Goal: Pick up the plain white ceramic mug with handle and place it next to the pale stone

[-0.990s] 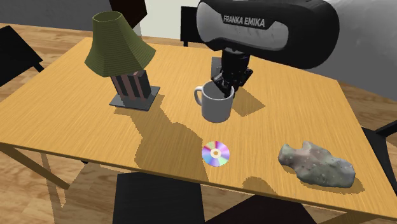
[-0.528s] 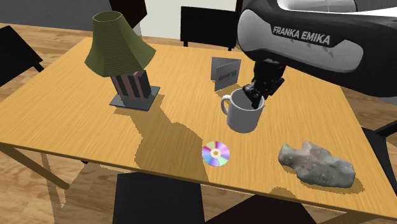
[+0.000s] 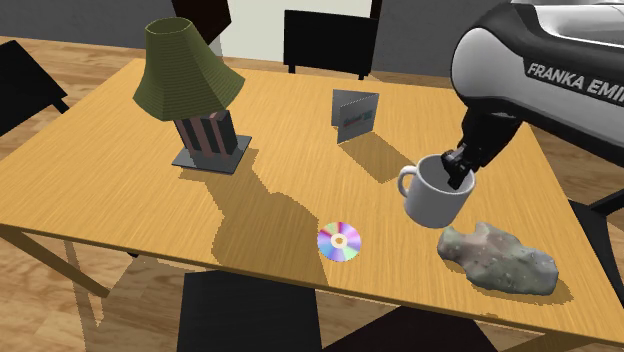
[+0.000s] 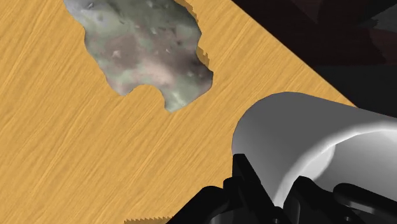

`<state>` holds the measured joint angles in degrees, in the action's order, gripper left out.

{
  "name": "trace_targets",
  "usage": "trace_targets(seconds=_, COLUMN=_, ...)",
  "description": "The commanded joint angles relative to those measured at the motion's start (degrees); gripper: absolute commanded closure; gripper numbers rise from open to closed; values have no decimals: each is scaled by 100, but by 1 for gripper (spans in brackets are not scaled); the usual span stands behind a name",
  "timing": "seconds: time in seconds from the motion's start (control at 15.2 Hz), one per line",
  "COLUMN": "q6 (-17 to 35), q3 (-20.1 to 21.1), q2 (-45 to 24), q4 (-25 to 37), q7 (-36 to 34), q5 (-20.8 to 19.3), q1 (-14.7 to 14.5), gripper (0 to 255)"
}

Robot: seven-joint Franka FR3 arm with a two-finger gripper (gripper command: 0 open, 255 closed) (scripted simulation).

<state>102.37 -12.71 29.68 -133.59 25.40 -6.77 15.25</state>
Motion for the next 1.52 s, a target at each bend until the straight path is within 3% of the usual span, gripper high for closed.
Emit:
trace_targets(seconds=0.0, q6=-79, q3=-190, q2=208, q4=-108, q7=262, q5=-147, q1=139, gripper=255)
trace_targets(seconds=0.73, q6=-299, q3=-1306, q2=740, q4=-234, q7=1680, q5=-962, q1=832, gripper=255)
trace_targets(seconds=1.45, q6=-300, q3=-2651, q2=455, q4=406, q7=3254, q5=-1584, q1=1231, gripper=255)
